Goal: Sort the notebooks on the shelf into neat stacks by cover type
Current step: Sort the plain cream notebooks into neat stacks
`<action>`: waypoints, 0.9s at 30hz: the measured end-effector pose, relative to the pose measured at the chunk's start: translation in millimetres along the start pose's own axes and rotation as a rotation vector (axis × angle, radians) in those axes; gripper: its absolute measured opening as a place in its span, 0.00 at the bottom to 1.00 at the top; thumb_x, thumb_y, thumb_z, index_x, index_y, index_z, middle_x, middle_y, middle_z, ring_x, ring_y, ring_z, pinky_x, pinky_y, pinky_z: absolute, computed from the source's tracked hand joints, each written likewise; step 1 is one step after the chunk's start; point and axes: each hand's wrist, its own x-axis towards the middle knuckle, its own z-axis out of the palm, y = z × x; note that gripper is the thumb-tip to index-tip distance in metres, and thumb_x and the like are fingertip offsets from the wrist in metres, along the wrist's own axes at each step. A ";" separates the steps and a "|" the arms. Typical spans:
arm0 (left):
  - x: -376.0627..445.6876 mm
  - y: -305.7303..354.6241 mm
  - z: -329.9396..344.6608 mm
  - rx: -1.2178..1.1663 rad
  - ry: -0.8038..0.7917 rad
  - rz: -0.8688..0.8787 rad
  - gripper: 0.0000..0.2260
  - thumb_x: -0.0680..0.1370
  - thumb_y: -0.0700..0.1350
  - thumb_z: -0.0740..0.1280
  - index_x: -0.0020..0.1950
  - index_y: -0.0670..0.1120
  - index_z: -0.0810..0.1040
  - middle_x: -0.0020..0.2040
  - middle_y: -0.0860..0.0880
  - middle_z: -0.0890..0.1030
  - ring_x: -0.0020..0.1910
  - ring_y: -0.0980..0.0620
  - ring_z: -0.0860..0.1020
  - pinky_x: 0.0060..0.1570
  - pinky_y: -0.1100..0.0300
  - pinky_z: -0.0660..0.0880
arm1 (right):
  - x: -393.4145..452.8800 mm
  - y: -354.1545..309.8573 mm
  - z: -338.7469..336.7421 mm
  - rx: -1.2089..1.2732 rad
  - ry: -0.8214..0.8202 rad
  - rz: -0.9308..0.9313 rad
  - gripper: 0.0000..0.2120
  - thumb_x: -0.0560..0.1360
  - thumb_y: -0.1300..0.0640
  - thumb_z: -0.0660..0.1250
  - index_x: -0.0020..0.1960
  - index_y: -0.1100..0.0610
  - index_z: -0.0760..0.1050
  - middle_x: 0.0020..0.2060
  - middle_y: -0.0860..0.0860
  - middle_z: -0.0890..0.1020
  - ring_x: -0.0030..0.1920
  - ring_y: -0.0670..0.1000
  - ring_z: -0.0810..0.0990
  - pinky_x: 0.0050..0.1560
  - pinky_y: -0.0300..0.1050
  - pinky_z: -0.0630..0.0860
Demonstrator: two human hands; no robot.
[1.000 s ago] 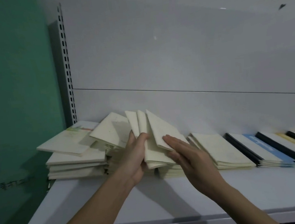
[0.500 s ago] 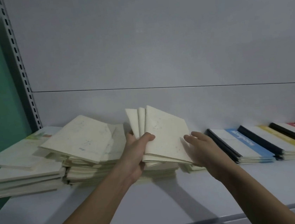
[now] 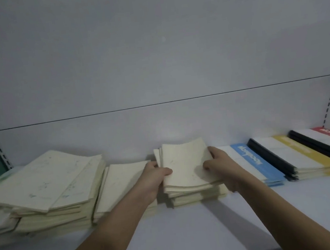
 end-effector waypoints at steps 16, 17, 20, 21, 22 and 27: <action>7.2 -4.7 36.6 0.255 0.119 0.143 0.19 0.79 0.40 0.62 0.71 0.46 0.69 0.64 0.49 0.78 0.58 0.52 0.78 0.55 0.59 0.75 | 62.1 27.5 -2.5 -0.494 -0.033 -0.229 0.26 0.80 0.52 0.59 0.75 0.60 0.59 0.70 0.59 0.68 0.69 0.59 0.68 0.64 0.52 0.67; 3.5 -1.4 35.0 0.283 0.139 0.165 0.21 0.79 0.39 0.62 0.72 0.46 0.68 0.66 0.51 0.76 0.60 0.54 0.76 0.57 0.60 0.73 | 59.9 27.7 -5.5 -0.440 0.000 -0.266 0.26 0.81 0.52 0.59 0.76 0.57 0.59 0.71 0.58 0.68 0.69 0.58 0.68 0.65 0.51 0.67; -11.7 3.1 21.7 0.370 0.212 0.257 0.21 0.80 0.38 0.63 0.73 0.45 0.67 0.67 0.50 0.73 0.62 0.57 0.72 0.59 0.65 0.67 | 49.6 25.3 -11.4 -0.245 0.088 -0.399 0.21 0.80 0.52 0.60 0.73 0.51 0.66 0.67 0.51 0.74 0.62 0.52 0.75 0.60 0.45 0.70; -17.2 2.2 14.7 0.426 0.232 0.285 0.20 0.80 0.39 0.63 0.72 0.47 0.69 0.67 0.50 0.74 0.63 0.58 0.72 0.60 0.65 0.67 | 45.0 24.1 -11.2 -0.177 0.101 -0.436 0.19 0.80 0.53 0.60 0.70 0.50 0.69 0.63 0.48 0.77 0.57 0.48 0.76 0.57 0.43 0.70; -23.2 0.4 7.3 0.481 0.244 0.316 0.18 0.80 0.39 0.63 0.70 0.48 0.71 0.66 0.51 0.75 0.64 0.58 0.72 0.60 0.65 0.67 | 40.2 22.5 -9.6 -0.120 0.099 -0.464 0.16 0.80 0.54 0.60 0.67 0.49 0.72 0.59 0.46 0.79 0.54 0.45 0.78 0.55 0.42 0.72; -56.5 -19.4 -25.2 0.567 0.304 0.426 0.11 0.79 0.38 0.64 0.55 0.53 0.79 0.54 0.57 0.82 0.56 0.60 0.78 0.58 0.65 0.72 | 17.7 16.1 13.1 -0.032 -0.050 -0.533 0.11 0.78 0.59 0.60 0.54 0.51 0.79 0.40 0.44 0.84 0.40 0.44 0.82 0.42 0.43 0.77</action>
